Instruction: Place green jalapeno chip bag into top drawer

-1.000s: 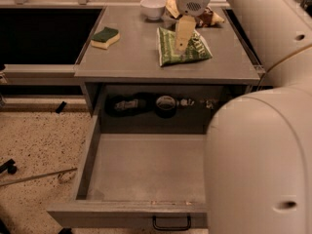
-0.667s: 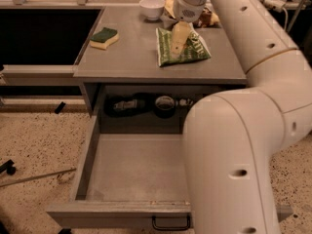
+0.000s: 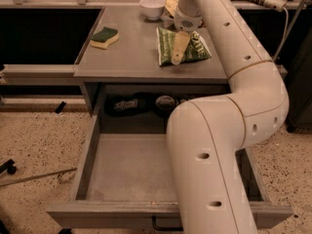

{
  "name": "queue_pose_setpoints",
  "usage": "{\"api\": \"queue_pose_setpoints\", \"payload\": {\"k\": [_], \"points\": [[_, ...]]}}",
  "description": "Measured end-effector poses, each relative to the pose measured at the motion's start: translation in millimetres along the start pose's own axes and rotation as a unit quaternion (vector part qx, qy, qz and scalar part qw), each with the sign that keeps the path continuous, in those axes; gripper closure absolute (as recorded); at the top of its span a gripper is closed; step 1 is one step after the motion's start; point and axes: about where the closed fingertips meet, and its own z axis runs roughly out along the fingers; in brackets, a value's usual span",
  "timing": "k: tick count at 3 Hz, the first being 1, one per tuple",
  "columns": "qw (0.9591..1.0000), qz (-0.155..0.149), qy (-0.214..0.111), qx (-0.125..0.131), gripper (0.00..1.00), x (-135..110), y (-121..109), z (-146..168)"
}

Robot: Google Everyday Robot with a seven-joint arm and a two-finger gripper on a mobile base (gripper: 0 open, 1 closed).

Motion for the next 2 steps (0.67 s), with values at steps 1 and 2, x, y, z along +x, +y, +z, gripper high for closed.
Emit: {"api": "queue_pose_setpoints", "payload": {"k": [1, 2], "points": [[1.0000, -0.001, -0.003, 0.005, 0.17, -2.3, -3.4, 4.4], [1.0000, -0.001, -0.005, 0.008, 0.41, -3.9, -5.3, 8.3]]}}
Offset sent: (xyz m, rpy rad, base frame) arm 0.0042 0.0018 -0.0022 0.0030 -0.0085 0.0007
